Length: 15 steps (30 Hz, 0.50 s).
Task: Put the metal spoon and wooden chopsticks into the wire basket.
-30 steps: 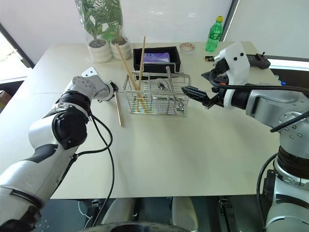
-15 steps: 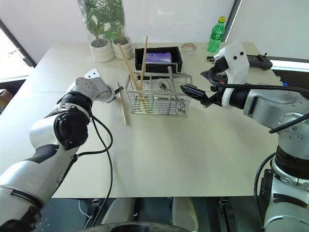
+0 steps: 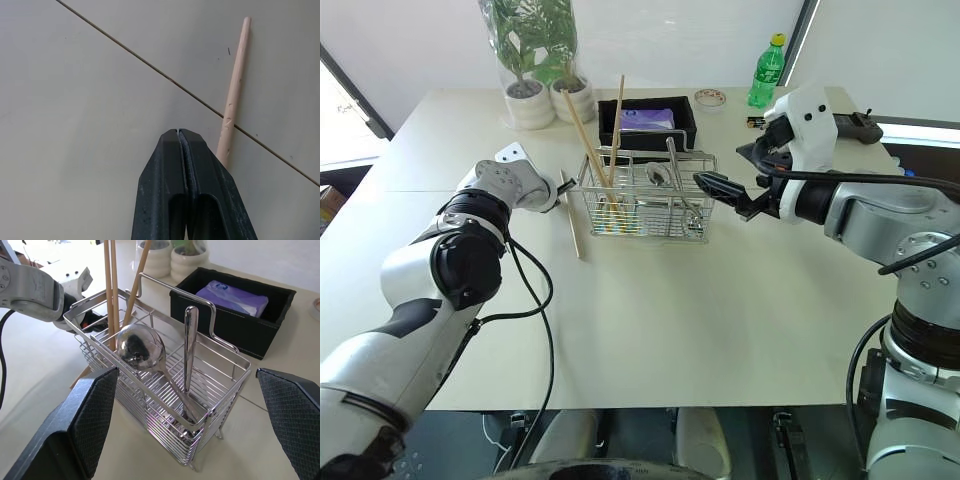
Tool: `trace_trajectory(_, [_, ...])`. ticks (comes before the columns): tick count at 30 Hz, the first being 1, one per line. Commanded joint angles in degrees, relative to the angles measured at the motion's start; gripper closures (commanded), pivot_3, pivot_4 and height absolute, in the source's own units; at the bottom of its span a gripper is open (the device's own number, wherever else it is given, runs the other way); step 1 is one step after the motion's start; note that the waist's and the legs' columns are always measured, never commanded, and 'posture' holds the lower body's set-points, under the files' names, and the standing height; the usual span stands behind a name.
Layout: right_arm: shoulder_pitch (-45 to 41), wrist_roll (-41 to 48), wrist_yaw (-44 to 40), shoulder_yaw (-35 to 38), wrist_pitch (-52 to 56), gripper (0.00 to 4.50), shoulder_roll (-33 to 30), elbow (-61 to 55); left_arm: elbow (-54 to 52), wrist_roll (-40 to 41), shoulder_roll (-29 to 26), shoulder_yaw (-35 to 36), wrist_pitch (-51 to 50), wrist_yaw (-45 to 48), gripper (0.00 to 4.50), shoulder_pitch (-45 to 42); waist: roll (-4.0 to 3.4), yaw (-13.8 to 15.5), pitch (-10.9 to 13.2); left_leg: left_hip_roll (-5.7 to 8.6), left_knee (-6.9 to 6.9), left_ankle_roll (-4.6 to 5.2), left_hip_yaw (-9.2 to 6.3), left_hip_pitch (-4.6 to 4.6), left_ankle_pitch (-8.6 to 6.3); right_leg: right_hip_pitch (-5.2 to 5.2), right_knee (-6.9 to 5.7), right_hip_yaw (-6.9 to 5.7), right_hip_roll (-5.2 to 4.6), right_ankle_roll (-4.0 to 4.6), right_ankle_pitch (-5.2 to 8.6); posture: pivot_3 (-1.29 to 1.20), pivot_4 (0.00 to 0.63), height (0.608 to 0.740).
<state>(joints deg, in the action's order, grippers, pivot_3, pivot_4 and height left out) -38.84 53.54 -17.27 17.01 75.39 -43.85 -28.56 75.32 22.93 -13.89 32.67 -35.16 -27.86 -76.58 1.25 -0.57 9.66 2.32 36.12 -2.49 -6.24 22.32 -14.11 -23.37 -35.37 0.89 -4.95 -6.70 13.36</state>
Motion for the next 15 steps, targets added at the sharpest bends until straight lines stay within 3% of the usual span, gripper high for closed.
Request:
trace_trajectory(1, [-1.52,-0.35,0.11,0.31,-1.58,0.00,0.13,-0.19,-0.40,-1.29,-0.72,-1.49,-0.96,0.70,3.93,-2.38,0.00,0.00,0.00,0.00,0.00,0.00,0.00,0.00,0.00,0.00,0.00,0.00,0.00,0.00,0.00,0.00,0.150,0.716])
trace_trajectory(2, [-1.47,-0.50,0.17,0.16,-1.77,0.00,0.23,-0.08,-0.46,-1.51,-0.84,-1.78,-1.33,1.13,3.60,-2.88,0.00,-0.01,0.00,0.00,0.00,0.00,0.00,0.00,0.00,0.00,0.00,0.00,0.00,0.00,0.00,0.00,0.150,0.716])
trace_trajectory(7, [-0.73,-0.94,-0.15,-0.14,-2.72,0.00,0.28,0.19,-0.59,-2.94,-2.73,-2.86,-2.99,1.77,1.13,-5.56,0.02,-0.07,0.01,0.00,-0.01,0.00,0.00,0.02,0.00,-0.03,0.01,0.00,0.01,0.00,0.00,0.00,0.150,0.716])
trace_trajectory(15, [-0.23,-1.71,-1.01,-0.26,-3.66,0.00,-0.20,1.03,-0.22,-4.68,-2.36,-3.97,-2.06,3.32,1.13,-7.73,0.01,-0.07,0.01,0.00,-0.02,0.00,0.01,0.03,0.00,-0.04,0.02,0.00,0.00,0.00,0.00,0.00,0.150,0.716])
